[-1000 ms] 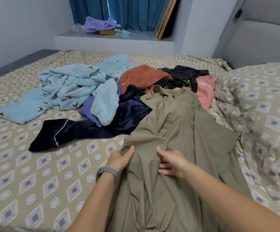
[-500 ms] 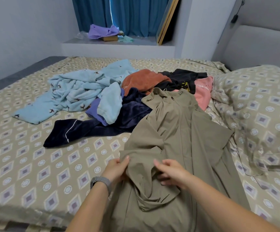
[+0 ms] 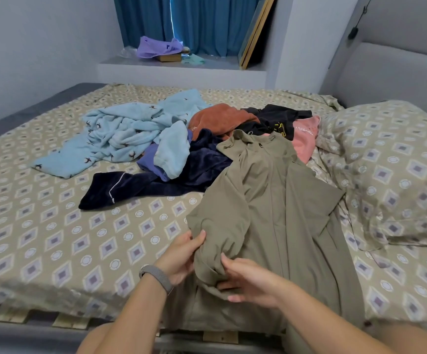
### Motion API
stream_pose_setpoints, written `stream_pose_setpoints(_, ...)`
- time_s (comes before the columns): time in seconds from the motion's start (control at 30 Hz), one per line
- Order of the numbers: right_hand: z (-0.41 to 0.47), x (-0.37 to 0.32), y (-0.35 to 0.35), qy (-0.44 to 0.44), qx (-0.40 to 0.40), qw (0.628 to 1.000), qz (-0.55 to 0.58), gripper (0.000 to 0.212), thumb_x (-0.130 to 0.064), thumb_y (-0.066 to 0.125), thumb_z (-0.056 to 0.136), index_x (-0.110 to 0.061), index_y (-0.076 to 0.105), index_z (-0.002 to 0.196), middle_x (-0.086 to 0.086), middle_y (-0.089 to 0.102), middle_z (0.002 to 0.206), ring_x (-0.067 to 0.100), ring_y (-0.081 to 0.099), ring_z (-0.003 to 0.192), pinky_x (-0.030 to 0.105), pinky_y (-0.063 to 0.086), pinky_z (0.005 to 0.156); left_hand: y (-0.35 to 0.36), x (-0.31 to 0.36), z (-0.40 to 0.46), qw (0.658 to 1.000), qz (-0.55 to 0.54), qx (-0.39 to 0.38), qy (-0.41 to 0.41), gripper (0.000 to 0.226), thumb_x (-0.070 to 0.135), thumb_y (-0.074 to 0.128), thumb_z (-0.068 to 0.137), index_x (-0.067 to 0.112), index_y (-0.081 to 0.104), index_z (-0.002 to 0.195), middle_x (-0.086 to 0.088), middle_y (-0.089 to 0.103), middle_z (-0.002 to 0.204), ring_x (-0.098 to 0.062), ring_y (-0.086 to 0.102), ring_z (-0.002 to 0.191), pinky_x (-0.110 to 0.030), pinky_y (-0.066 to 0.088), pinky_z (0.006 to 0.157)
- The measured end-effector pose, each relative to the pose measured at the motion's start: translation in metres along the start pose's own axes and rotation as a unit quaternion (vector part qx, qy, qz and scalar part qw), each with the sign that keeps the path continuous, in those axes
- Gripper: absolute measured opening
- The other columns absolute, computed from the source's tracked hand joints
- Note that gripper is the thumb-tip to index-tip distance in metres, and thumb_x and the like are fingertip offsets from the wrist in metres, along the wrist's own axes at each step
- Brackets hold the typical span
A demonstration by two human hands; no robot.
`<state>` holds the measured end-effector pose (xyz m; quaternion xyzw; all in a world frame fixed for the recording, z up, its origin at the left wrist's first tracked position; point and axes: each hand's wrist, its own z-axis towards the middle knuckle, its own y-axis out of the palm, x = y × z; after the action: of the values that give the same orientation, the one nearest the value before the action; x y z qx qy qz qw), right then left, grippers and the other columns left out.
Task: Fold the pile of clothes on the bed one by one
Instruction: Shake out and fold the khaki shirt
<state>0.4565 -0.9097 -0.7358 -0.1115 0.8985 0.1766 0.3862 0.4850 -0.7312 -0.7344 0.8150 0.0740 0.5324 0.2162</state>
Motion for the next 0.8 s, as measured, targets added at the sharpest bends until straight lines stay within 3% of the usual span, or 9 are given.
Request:
stream_pose_setpoints(0.1, -0.009, -0.011, 0.005, 0.016, -0.078, 0.995, 0.053, 0.039, -0.044, 0.068, 0.08, -0.015, 0.057, 0.105, 0.005, 0.07, 0.08, 0.01, 0.054, 0.047, 0.018, 0.037, 0.042, -0.001, 0.005, -0.001, 0.999, -0.053, 0.004, 0.009, 0.029, 0.016, 0.042, 0.102, -0.002, 0.058, 0.119, -0.022, 0.068, 0.111, -0.028, 0.07, 0.094, -0.035, 0.059, 0.078)
stream_pose_setpoints(0.17, -0.009, -0.015, 0.007, 0.037, -0.06, 0.997, -0.03, 0.045, -0.049, 0.064, 0.083, -0.015, 0.052, 0.111, 0.008, 0.072, 0.084, 0.005, 0.038, 0.036, 0.014, 0.026, 0.035, -0.003, 0.006, 0.001, 0.997, 0.052, 0.05, 0.015, 0.029, 0.021, 0.046, 0.102, 0.001, 0.061, 0.116, -0.019, 0.07, 0.11, -0.028, 0.069, 0.098, -0.035, 0.058, 0.081)
stream_pose_setpoints(0.23, -0.008, -0.016, 0.009, 0.055, -0.069, 0.992, -0.091, 0.044, -0.053, 0.057, 0.09, -0.018, 0.047, 0.114, 0.01, 0.073, 0.096, 0.004, 0.034, 0.035, 0.013, 0.023, 0.034, -0.006, 0.004, 0.005, 0.977, 0.195, 0.087, 0.027, 0.03, 0.026, 0.05, 0.1, 0.002, 0.064, 0.113, -0.016, 0.071, 0.11, -0.028, 0.067, 0.103, -0.036, 0.054, 0.087)
stream_pose_setpoints(0.3, -0.001, -0.012, 0.011, 0.044, -0.049, 0.995, -0.08, 0.039, -0.053, 0.057, 0.091, -0.02, 0.048, 0.11, 0.008, 0.071, 0.107, 0.007, 0.05, 0.045, 0.014, 0.033, 0.038, -0.007, 0.0, 0.009, 0.96, 0.262, 0.091, 0.037, 0.033, 0.03, 0.054, 0.098, 0.001, 0.065, 0.109, -0.018, 0.07, 0.109, -0.027, 0.066, 0.1, -0.043, 0.051, 0.092)
stream_pose_setpoints(0.37, 0.01, -0.005, 0.01, 0.003, 0.04, 0.998, -0.048, 0.032, -0.048, 0.063, 0.089, -0.019, 0.055, 0.101, 0.007, 0.067, 0.114, 0.013, 0.06, 0.069, 0.02, 0.046, 0.051, -0.006, -0.003, 0.013, 0.962, 0.258, 0.08, 0.036, 0.03, 0.026, 0.053, 0.099, 0.001, 0.063, 0.11, -0.019, 0.069, 0.111, -0.027, 0.066, 0.102, -0.048, 0.049, 0.097)
stream_pose_setpoints(0.43, 0.024, 0.001, 0.006, -0.036, 0.124, 0.991, -0.017, 0.026, -0.045, 0.063, 0.09, -0.02, 0.059, 0.097, 0.006, 0.063, 0.109, 0.017, 0.057, 0.086, 0.025, 0.05, 0.062, -0.007, -0.005, 0.017, 0.968, 0.241, 0.066, 0.036, 0.023, 0.019, 0.048, 0.101, 0.007, 0.062, 0.115, -0.014, 0.069, 0.114, -0.03, 0.064, 0.11, -0.048, 0.047, 0.1)
stream_pose_setpoints(0.53, 0.038, 0.001, 0.002, -0.048, 0.188, 0.977, 0.089, 0.027, -0.042, 0.062, 0.091, -0.021, 0.059, 0.108, 0.0, 0.06, 0.104, 0.017, 0.054, 0.091, 0.031, 0.051, 0.072, -0.009, -0.007, 0.023, 0.98, 0.191, 0.023, 0.04, 0.027, 0.013, 0.043, 0.103, 0.016, 0.057, 0.125, -0.006, 0.068, 0.12, -0.023, 0.063, 0.114, -0.044, 0.047, 0.102)
stream_pose_setpoints(0.7, 0.044, -0.003, 0.0, -0.016, 0.127, 0.971, 0.199, 0.038, -0.034, 0.072, 0.085, -0.012, 0.062, 0.114, 0.007, 0.069, 0.11, 0.023, 0.062, 0.108, 0.041, 0.05, 0.098, -0.011, -0.004, 0.028, 0.998, 0.034, -0.005, 0.044, 0.039, 0.009, 0.042, 0.102, 0.035, 0.049, 0.13, 0.0, 0.065, 0.127, -0.019, 0.062, 0.115, -0.031, 0.055, 0.089)
stream_pose_setpoints(0.8, 0.046, -0.006, -0.002, -0.039, 0.059, 0.971, 0.23, 0.029, -0.025, 0.07, 0.087, -0.009, 0.065, 0.111, 0.012, 0.07, 0.115, 0.025, 0.066, 0.107, 0.044, 0.051, 0.096, -0.017, -0.003, 0.036, 0.998, -0.046, 0.009, 0.046, 0.039, 0.01, 0.039, 0.103, 0.026, 0.047, 0.137, -0.006, 0.062, 0.131, -0.022, 0.061, 0.116, -0.032, 0.055, 0.09)
